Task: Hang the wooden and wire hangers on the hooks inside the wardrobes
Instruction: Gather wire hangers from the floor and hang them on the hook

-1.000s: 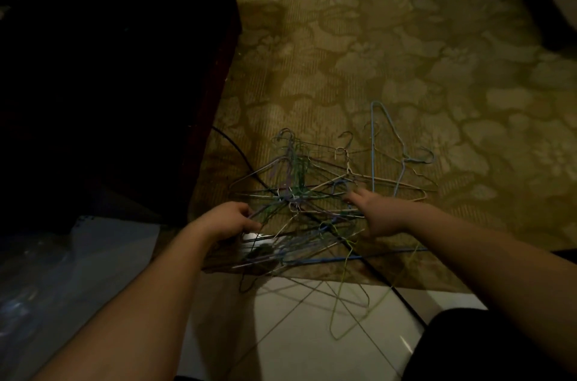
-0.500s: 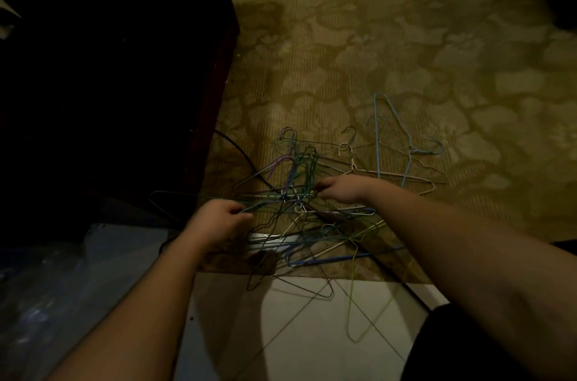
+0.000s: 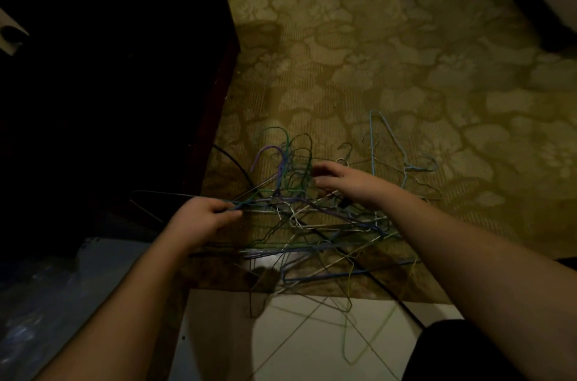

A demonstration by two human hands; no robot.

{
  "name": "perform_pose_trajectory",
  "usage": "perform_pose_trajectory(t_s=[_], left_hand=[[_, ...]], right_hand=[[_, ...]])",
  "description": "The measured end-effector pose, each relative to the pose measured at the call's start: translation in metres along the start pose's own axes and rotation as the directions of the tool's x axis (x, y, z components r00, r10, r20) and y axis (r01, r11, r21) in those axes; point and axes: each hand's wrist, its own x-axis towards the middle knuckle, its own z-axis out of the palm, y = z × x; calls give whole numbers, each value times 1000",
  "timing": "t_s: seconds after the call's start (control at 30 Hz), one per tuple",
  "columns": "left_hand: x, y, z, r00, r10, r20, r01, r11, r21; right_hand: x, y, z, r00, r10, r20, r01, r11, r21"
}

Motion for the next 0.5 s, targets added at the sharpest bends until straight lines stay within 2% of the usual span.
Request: perform_pose_trajectory(t_s=[0.1,0.23,0.33,0.37,0.4,0.5], left_hand=[[1,5,0,999,13,39,-14,999,33],[3,7,1,1000,15,25,-16,999,50],[4,8,1,1000,-26,15,26,999,-30],[5,9,1,999,-36,11,37,999,-36],[5,12,1,999,-42,7,42,999,-23],[5,21,2,999,-39,34,37,998,50]], right_hand=[[0,-4,-1,999,21,46,-21,1000,-10],[-3,-9,2,990,56,128,-76,985,154],[-5,-6,-3,981,87,176,-137,944,300],[-5,-5,-6,975,85,206,-140,954,266],[-4,-3,-8,964,92,248,-135,978,160],[-7,-8,-2,946,139,293,-57,960,-273]])
